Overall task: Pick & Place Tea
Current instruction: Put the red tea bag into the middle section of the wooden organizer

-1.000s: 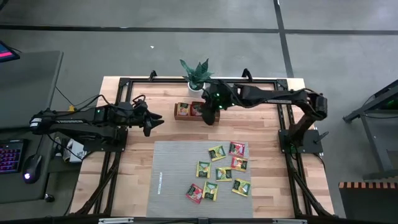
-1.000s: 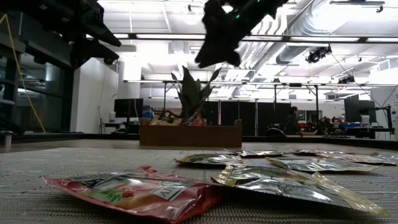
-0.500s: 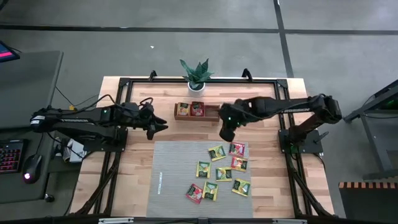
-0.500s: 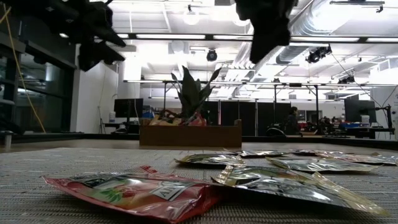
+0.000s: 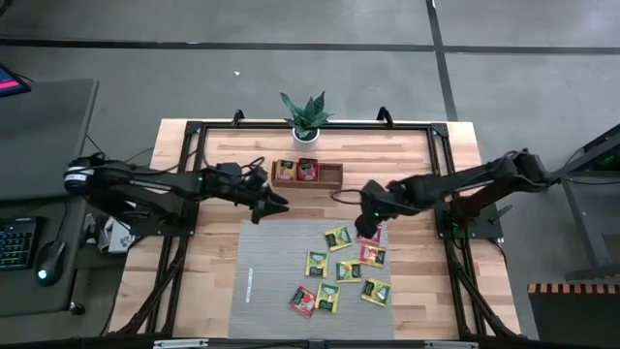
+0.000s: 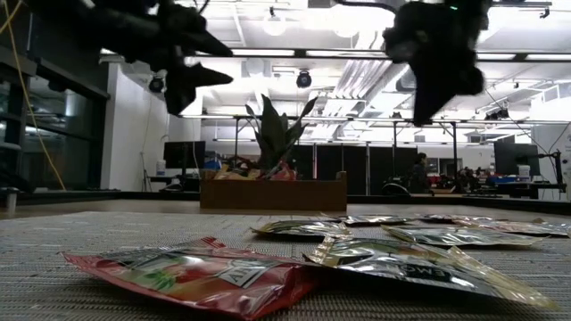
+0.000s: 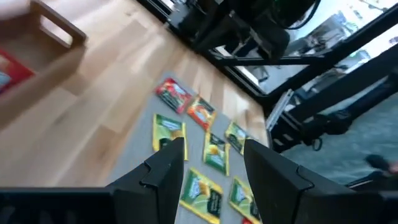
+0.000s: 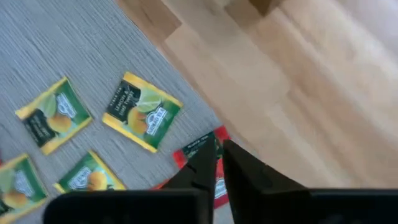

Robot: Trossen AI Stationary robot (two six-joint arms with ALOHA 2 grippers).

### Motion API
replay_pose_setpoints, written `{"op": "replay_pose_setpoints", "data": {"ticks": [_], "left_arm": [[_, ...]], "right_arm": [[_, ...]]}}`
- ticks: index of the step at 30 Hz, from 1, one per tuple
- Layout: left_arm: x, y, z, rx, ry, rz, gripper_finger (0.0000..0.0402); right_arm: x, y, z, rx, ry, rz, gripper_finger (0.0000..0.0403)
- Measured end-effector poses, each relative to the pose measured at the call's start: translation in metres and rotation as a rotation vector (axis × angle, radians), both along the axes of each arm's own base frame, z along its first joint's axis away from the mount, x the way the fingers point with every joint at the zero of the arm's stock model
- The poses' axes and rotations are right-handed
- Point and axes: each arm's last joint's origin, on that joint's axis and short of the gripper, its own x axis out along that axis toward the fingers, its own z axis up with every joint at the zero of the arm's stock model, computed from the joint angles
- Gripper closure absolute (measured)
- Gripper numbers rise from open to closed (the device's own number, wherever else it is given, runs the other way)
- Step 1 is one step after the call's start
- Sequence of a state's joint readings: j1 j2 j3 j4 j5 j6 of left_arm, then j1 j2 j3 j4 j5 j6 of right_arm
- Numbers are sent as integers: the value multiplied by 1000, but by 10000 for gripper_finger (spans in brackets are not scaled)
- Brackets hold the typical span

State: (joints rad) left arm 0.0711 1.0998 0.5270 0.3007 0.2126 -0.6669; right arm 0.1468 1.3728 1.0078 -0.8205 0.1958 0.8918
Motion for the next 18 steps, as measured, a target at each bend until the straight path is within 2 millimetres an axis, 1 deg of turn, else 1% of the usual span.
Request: {"op": "replay_pose_setpoints", "data": {"ticks": [2, 6, 8, 12, 15, 18], "left_arm": [[9, 0, -6, -44, 1, -4, 236], [31, 1, -16, -120, 71, -14, 236], [44, 1, -18, -136, 91, -44, 236], [78, 1, -13, -142, 95, -116, 236], [106, 2, -7, -147, 85, -163, 236], [131, 3, -5, -162, 117, -194, 236]], "right_arm": [[-13, 2, -7, 15, -44, -39, 398], [-37, 4, -21, 43, -81, -104, 400], [-46, 6, -28, 60, -114, -117, 401], [-56, 11, -41, 107, -188, -139, 402], [-61, 13, -49, 117, -187, -169, 402], [-65, 15, -56, 132, -171, -195, 402]]}}
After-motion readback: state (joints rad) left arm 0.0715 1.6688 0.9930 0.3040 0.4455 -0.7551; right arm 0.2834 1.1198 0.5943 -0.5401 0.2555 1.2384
